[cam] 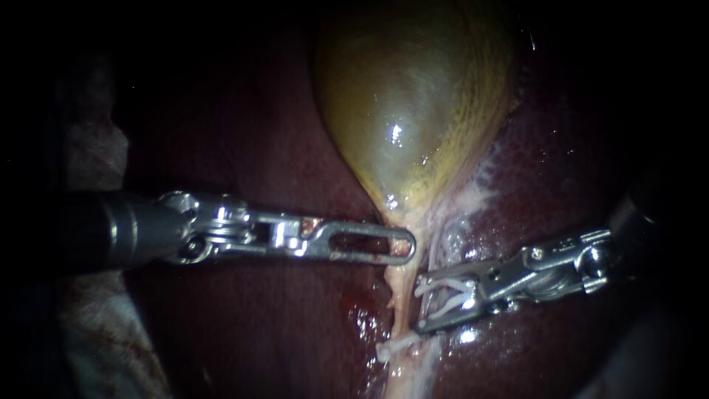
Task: Clipping second clip left tube
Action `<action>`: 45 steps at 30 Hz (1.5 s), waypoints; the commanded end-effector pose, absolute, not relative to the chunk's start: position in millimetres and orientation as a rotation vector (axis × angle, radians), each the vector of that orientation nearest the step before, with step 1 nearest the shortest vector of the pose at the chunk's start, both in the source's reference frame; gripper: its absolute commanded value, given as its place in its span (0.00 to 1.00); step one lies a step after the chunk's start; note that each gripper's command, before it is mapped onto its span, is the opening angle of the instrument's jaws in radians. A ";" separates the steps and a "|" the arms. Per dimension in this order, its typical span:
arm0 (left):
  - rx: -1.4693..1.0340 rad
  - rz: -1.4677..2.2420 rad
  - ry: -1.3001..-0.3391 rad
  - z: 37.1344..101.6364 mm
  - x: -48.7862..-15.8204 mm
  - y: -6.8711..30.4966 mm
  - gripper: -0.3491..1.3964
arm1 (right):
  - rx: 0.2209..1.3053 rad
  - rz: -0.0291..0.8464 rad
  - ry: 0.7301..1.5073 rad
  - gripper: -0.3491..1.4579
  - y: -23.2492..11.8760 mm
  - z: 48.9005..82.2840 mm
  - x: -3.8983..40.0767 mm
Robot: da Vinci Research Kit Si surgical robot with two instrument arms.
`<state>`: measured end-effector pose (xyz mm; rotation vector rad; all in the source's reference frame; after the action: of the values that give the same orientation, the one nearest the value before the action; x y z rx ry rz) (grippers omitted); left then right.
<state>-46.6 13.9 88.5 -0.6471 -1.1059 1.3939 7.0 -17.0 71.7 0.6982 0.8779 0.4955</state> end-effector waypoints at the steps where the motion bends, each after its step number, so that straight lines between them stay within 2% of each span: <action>1: -0.647 1.394 -1.106 88.5 -46.6 13.9 0.00 | 0.697 0.497 0.878 0.46 -17.1 71.9 7.0; 12: -0.648 1.394 -1.103 88.5 -46.5 13.9 0.00 | 0.727 0.491 0.905 0.46 -18.4 73.1 8.4; 28: -0.648 1.395 -1.101 88.6 -46.3 14.0 0.00 | 0.786 0.467 1.003 0.45 -18.8 72.8 10.5; 34: -0.652 1.395 -1.100 88.9 -46.0 14.1 0.00 | 0.797 0.465 1.062 0.44 -19.0 73.0 10.5; 45: -0.653 1.396 -1.097 89.3 -45.7 14.2 0.00 | 0.813 0.457 1.077 0.43 -20.2 75.2 10.6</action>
<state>-45.7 14.2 89.3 -0.6531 -1.0969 1.3961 10.6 -20.3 75.4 0.8163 1.0784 0.4553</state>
